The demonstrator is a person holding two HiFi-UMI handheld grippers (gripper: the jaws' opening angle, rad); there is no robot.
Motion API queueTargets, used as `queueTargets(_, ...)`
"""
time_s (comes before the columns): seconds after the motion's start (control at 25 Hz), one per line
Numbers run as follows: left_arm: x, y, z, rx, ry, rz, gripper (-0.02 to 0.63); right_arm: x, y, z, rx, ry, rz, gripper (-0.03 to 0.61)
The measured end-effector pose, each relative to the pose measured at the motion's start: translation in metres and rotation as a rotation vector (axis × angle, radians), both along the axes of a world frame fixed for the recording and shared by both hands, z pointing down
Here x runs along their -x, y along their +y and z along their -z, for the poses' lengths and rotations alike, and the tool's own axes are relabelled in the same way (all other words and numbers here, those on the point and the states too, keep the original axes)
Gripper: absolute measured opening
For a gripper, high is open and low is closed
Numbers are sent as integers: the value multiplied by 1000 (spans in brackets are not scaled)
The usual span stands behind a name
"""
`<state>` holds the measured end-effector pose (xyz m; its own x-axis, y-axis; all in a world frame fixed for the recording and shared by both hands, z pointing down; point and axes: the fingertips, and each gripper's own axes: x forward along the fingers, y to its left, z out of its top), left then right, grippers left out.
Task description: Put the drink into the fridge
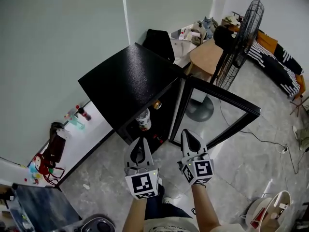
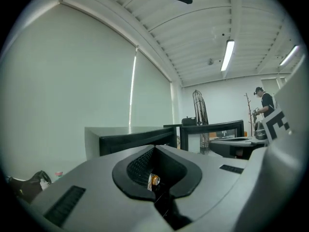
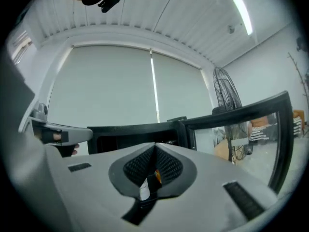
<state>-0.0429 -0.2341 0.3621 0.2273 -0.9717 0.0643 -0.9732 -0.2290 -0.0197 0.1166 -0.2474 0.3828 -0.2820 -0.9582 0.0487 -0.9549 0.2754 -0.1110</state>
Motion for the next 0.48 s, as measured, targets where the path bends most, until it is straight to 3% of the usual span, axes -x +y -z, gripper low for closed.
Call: queueTargets(0.48, -2, 29, 56, -69, 16, 15, 5, -12, 46, 75, -106, 23, -16, -3)
